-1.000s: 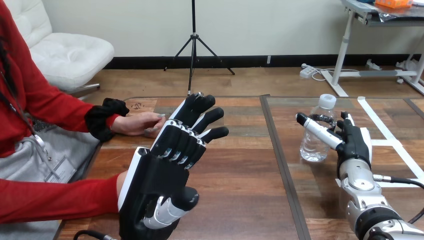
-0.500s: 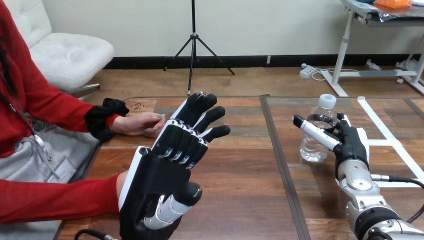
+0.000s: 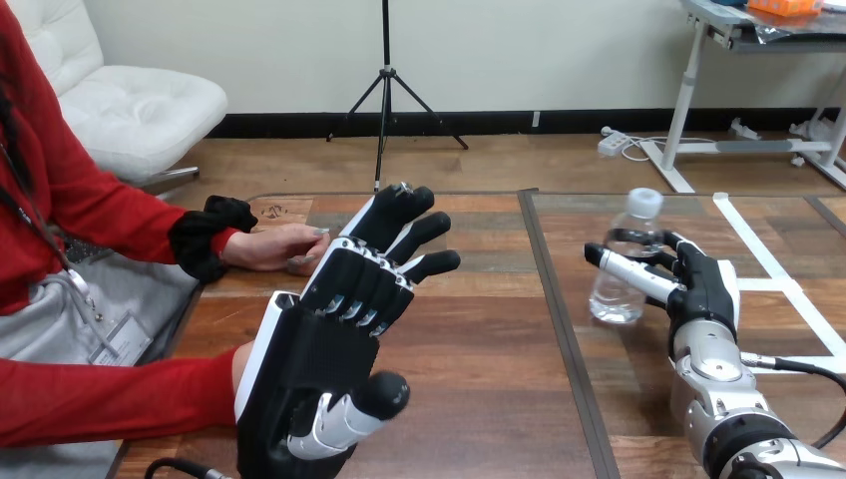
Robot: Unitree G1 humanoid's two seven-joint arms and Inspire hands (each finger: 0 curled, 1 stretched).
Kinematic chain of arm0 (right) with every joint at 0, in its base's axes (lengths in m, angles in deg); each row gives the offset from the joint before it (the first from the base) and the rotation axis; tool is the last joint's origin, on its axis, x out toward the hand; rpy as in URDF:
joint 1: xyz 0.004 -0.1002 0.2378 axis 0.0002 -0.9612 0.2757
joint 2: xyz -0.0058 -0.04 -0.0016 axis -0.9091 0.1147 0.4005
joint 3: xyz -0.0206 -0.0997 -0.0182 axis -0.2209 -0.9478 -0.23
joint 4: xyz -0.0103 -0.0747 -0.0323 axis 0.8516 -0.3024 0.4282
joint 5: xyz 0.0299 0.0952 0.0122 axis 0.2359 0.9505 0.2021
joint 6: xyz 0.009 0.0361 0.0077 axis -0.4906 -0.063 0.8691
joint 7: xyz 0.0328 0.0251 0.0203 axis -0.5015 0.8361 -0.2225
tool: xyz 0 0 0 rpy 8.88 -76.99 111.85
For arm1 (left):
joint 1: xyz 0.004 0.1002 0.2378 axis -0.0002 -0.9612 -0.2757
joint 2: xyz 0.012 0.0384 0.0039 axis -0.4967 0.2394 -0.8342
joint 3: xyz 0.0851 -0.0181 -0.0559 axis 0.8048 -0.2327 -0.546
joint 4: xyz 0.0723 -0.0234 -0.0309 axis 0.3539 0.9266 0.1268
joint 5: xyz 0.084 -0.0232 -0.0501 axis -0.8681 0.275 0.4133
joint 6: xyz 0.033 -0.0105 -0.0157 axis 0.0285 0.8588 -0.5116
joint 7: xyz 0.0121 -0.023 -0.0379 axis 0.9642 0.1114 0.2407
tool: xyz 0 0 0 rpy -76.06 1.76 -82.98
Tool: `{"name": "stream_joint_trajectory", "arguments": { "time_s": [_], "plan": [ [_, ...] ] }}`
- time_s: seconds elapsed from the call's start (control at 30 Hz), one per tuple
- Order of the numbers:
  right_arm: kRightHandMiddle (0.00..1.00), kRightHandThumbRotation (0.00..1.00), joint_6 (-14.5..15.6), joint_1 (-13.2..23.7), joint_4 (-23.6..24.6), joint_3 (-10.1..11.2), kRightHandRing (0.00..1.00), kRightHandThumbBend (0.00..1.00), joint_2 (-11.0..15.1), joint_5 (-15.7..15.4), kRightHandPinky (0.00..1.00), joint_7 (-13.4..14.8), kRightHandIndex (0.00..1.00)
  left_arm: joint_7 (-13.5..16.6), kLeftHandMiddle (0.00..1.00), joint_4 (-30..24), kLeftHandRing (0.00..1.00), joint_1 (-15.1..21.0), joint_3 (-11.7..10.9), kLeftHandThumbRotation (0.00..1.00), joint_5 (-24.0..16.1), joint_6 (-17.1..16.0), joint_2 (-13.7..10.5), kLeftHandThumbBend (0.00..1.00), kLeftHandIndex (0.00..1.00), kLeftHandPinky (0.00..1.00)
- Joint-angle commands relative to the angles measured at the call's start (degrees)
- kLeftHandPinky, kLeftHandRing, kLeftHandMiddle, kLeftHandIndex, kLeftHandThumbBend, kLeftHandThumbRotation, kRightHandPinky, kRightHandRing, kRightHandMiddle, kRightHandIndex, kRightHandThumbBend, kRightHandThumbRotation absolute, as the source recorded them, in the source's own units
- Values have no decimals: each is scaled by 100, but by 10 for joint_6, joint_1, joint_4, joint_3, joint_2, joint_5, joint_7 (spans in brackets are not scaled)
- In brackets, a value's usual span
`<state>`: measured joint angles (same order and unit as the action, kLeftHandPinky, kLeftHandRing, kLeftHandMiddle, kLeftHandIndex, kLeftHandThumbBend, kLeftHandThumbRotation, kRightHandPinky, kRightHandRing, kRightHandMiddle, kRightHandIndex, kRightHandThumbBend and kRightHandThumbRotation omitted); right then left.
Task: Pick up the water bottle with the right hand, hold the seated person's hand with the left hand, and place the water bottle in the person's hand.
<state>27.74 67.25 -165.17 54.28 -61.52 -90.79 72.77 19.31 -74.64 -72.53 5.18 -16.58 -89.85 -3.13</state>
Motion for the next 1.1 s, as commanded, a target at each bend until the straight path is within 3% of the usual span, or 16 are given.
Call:
{"name": "stream_joint_trajectory", "arguments": {
  "time_s": [0.0, 0.6, 1.07],
  "plan": [
    [65, 1, -10, 56, -2, 1, 62, 89, -11, -3, 60, 14, 64, 13, 90, -21, 87, 7, 4, 54, -13, -12, 15, 100, 88, 78],
    [50, 0, -11, 46, -2, 8, 51, 81, -11, 5, 51, 14, 44, 17, 90, -24, 87, 8, 16, 54, -11, -2, 12, 100, 88, 77],
    [35, 0, -37, 33, 2, 39, 37, 74, -14, 38, 40, -24, 28, 26, 90, -36, 87, 6, 26, 55, -13, 11, 5, 100, 88, 76]
  ]
}}
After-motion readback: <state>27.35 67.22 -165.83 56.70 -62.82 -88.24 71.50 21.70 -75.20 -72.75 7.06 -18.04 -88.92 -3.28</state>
